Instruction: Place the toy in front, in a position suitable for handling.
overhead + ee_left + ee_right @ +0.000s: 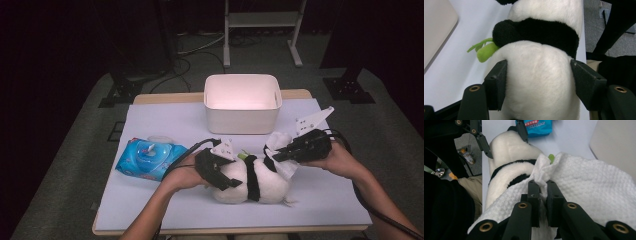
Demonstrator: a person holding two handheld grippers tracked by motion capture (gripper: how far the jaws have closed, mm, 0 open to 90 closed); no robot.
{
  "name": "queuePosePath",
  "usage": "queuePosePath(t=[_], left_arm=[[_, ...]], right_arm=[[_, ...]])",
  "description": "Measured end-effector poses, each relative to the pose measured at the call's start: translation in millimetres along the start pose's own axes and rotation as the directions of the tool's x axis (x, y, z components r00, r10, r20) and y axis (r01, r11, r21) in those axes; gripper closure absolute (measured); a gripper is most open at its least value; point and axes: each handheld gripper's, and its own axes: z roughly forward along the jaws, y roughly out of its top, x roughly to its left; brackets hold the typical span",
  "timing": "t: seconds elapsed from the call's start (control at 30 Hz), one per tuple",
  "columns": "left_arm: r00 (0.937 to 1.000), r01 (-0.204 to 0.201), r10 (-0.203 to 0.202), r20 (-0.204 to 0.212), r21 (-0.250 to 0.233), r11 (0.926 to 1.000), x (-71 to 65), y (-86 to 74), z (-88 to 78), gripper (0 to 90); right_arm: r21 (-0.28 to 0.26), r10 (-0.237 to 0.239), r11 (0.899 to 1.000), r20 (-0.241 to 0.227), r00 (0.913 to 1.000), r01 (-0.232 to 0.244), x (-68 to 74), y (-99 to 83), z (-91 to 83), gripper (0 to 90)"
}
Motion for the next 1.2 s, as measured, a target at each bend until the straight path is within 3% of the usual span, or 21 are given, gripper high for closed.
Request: queuePosePath(t=[0.23,0.37,0.6,0.8,0.97,1.2], left_arm=[[0.9969,0.048,-0.046,0.064,-0.033,0.9983,5.8,2.4,-5.6,29.6],[0.9949,0.043,-0.040,0.092,-0.024,0.9988,4.3,3.7,-4.8,32.4],[0.9942,0.032,-0.030,0.103,-0.019,0.9993,0.1,0.6,-5.9,34.7],[0.9935,0.029,-0.027,0.110,-0.018,0.9994,-1.3,0.3,-7.0,34.6],[0.9919,0.038,-0.036,0.122,-0.018,0.9991,2.9,8.9,-8.7,34.7],[0.9881,0.041,-0.039,0.148,-0.006,0.9992,10.8,19.9,-2.6,34.7]], right_arm=[[-0.002,0.001,1.000,-0.029,0.9996,-0.001,8.1,-6.2,-0.1,82.4],[0.006,-0.014,1.000,-0.051,0.9986,0.014,12.0,-8.0,-2.9,82.1],[-0.006,-0.028,1.000,-0.029,0.9992,0.028,8.1,2.5,-1.7,82.3],[-0.024,-0.005,1.000,-0.040,0.9992,0.004,5.9,-0.3,0.6,82.2],[0.006,-0.023,1.000,-0.061,0.9979,0.024,15.6,-5.0,6.2,82.2],[-0.008,-0.042,0.999,-0.081,0.9958,0.042,26.3,-12.3,7.3,82.3]])
